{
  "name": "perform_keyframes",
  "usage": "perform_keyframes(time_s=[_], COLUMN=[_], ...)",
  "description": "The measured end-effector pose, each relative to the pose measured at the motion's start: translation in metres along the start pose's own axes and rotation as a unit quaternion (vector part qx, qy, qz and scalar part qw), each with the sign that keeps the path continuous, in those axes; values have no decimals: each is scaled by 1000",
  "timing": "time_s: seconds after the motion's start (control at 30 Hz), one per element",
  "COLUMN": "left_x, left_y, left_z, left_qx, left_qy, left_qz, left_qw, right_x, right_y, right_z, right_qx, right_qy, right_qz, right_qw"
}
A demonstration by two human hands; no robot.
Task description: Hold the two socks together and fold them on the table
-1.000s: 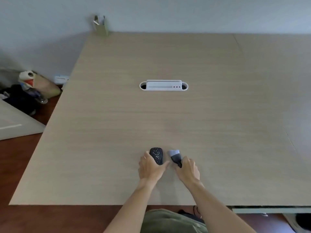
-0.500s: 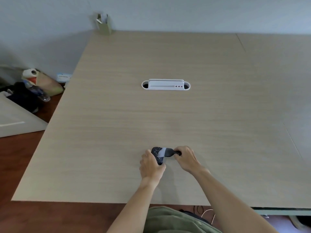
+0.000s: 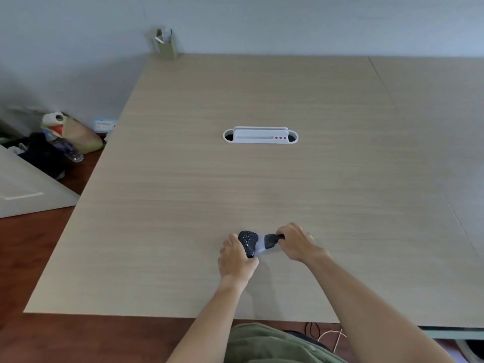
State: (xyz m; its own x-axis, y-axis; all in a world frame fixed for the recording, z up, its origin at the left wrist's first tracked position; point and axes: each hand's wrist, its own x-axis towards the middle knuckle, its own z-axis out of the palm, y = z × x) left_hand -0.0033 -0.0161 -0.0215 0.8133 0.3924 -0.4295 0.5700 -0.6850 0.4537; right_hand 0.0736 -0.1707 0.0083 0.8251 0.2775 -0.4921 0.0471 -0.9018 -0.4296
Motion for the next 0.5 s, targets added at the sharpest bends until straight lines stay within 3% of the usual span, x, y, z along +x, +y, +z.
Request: perform_keyframes(time_s=[0.17,0.27,0.37,0.5], left_x=[0,2,4,4], left_y=[1,-1,-2,-3], left_z=[-3,-5,-7,-8], left_qx=[23,36,45,49], left_qy=[-2,-6,-9,-8], left_qz=[4,12,17,22], left_qw=[1000,999,999,999], right_x=[6,1,1,4], right_y=[-10,-13,-6,-16], right_z=[-6,-5,-10,-10], right_qx=[48,-14,-75,-8], right_qy=[5,-21,7,-13], right_qz=[-34,-41,-10,-49], right_qw=[998,999,997,999])
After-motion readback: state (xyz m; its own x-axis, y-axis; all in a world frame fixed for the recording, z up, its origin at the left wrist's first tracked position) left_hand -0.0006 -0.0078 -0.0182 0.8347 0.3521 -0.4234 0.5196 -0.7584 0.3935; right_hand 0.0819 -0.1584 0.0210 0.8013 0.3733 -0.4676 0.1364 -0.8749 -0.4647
